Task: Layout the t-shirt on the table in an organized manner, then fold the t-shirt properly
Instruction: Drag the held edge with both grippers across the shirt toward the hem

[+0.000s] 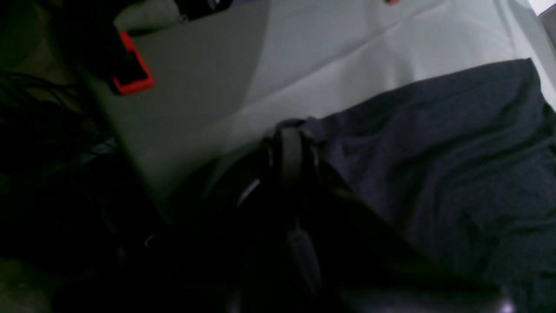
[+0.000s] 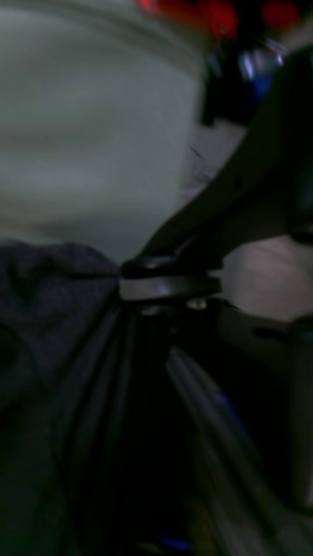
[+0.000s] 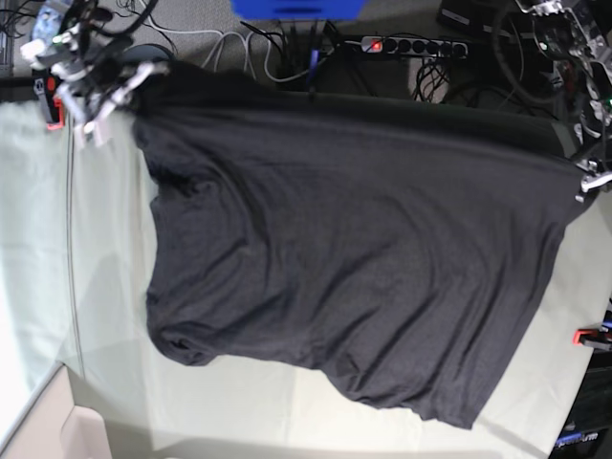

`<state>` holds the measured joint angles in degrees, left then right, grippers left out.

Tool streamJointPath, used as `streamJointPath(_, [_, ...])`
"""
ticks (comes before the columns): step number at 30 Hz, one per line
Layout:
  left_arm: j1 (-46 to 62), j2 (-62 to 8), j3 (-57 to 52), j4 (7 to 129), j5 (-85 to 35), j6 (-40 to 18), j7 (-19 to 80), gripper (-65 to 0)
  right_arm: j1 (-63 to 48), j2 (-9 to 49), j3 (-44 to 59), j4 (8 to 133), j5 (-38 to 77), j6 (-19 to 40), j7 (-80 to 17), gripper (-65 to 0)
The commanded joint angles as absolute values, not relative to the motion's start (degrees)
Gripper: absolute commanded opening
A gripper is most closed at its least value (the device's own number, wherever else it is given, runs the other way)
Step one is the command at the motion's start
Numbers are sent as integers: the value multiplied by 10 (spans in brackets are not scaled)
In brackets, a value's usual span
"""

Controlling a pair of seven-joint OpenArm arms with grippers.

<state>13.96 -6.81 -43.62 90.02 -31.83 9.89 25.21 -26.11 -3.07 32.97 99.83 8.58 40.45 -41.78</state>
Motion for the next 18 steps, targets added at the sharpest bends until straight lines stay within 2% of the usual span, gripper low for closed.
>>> streamJointPath(1, [137, -80, -438, 911, -314, 99, 230, -650, -262, -34, 342, 1026, 84, 400, -421, -650])
streamJointPath(6, [138, -78, -439, 911, -314, 99, 230, -650, -250, -49, 369, 1097, 84, 400, -460, -650])
streamJointPath(10, [137, -80, -439, 911, -314, 99, 230, -650, -245, -49, 365, 1103, 83, 400, -470, -650])
streamJointPath(18, [120, -81, -438, 911, -311, 99, 230, -650, -236, -49, 293, 1098, 81, 400, -469, -650])
